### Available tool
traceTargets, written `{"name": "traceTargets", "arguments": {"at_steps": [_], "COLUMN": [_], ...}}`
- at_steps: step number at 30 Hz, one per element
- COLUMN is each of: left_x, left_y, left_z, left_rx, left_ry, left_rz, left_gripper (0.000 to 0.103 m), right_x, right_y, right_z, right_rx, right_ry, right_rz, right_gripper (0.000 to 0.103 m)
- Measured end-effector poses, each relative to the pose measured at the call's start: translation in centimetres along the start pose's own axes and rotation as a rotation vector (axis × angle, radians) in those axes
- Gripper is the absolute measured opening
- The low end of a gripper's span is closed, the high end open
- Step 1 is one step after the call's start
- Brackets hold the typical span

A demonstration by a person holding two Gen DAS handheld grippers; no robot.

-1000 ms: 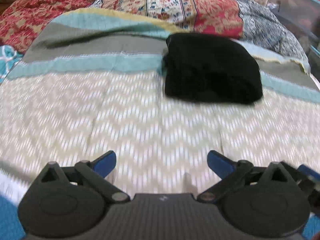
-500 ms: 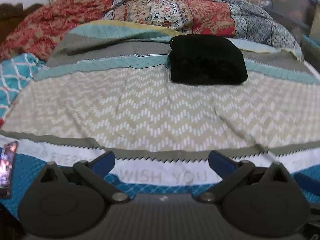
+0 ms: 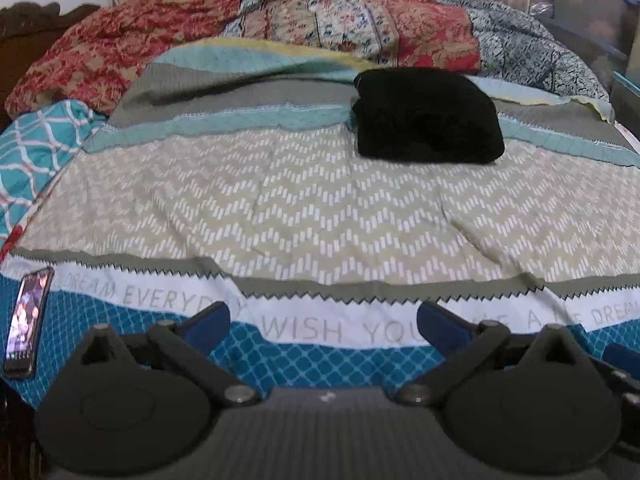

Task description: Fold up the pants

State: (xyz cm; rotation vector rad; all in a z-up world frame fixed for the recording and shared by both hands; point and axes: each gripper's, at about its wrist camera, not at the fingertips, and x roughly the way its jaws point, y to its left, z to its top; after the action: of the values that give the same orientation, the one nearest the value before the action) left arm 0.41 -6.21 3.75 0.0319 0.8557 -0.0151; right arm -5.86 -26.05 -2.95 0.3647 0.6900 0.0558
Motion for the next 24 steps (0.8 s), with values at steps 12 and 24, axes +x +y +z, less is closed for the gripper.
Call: {"name": "traceTargets", "arguments": {"at_steps": [12,24], "left_x": [2.2,2.0], "left_y": [0.3,0.8], "left_z": [-1.1,-0.7], "left_rx": [-0.013,0.057], "left_ry": [0.125,0.047], "left_rz": [0.038,0.149], "left_gripper": [0.103,0.103], "right_x": [1.4,2.2], "right_y": [-0.7,-1.1], "right_z": [-0.2,-0.3], "right_rx": [0.050,0.070], "right_ry": [0.050,0.089], "right_rz": [-0.011,-0.004], "right_gripper": [0.092,0.092]}}
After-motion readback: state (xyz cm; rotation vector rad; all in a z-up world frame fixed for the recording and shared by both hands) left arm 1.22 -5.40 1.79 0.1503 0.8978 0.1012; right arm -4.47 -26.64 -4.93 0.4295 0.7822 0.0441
